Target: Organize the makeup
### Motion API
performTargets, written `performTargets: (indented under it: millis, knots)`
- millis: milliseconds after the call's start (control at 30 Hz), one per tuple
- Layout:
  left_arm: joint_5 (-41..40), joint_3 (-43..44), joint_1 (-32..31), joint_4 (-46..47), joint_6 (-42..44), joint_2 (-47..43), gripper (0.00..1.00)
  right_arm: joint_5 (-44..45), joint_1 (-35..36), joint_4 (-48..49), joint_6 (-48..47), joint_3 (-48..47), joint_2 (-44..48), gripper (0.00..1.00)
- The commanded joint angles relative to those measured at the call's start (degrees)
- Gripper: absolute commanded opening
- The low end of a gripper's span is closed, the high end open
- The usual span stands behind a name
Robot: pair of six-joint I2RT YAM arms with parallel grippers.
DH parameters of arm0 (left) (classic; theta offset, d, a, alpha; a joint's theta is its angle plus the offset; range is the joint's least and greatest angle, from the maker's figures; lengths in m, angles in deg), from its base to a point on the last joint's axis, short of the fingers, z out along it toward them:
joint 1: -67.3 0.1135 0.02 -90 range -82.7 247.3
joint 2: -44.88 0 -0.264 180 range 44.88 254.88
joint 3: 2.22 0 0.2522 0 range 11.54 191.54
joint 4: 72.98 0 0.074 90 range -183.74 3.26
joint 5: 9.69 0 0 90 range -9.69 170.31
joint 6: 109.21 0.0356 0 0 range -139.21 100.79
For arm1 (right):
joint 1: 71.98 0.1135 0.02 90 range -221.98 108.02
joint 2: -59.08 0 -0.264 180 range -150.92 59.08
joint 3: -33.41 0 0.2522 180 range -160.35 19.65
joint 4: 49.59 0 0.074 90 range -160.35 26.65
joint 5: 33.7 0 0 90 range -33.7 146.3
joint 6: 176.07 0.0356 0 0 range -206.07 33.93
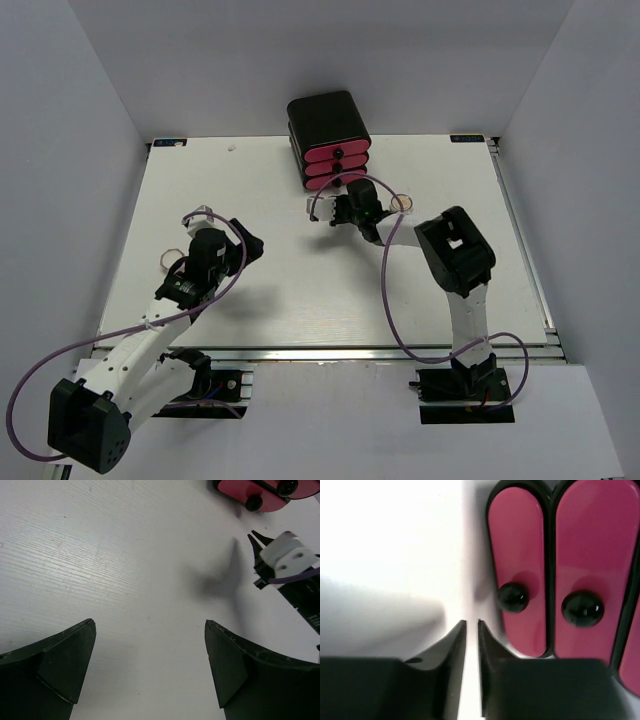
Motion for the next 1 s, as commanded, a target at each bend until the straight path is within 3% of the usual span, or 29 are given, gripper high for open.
performTargets:
  millis: [0,100,167,200,233,300,367,533,800,967]
  knots:
    - [0.25,0.89,0.24,1.39,0.21,-0.05,0.98,-5.46,-0.71,-5.58,10.65,0.93,7.55,0.12]
    - [0.95,0.54,0.24,2.18,0.12,0.48,0.98,-6.34,-1.15,-7.26,18.66,1.46,9.66,0.10]
    - [1.04,0.80,0.24,2.27,0.12,0.74,0.98,-6.52,-1.94,-8.40,32.08,-0.12,10.20,0.11]
    - [1.13,0.98,0.24,2.45,0.21,1.09,0.98,-6.17,-2.99,-9.53,37.70,-1.00,10.20,0.19]
    - [1.13,1.07,0.24,2.62,0.29,1.36,0.98,-6.34,-3.87,-10.68,49.77,-2.22,9.94,0.26]
    - [1.39,1.33,0.24,2.89,0.29,1.53,0.98,-9.76,-6.67,-14.09,61.78,-5.30,8.88,0.44]
    - [1.66,1.51,0.24,3.06,0.30,1.89,0.98,-11.79,-7.48,-13.24,73.41,-4.18,9.23,0.55]
    - [1.83,1.77,0.33,2.80,0.21,2.50,0.98,-11.72,-7.48,-4.83,83.45,-0.48,9.06,0.69]
    - [0.78,2.30,0.24,1.13,0.12,2.85,0.98,-9.43,-7.48,3.28,92.67,-2.58,2.21,0.69]
    - [0.78,2.56,0.24,0.69,0.12,3.55,0.98,-2.59,-7.74,6.35,95.94,-6.62,-1.92,0.67]
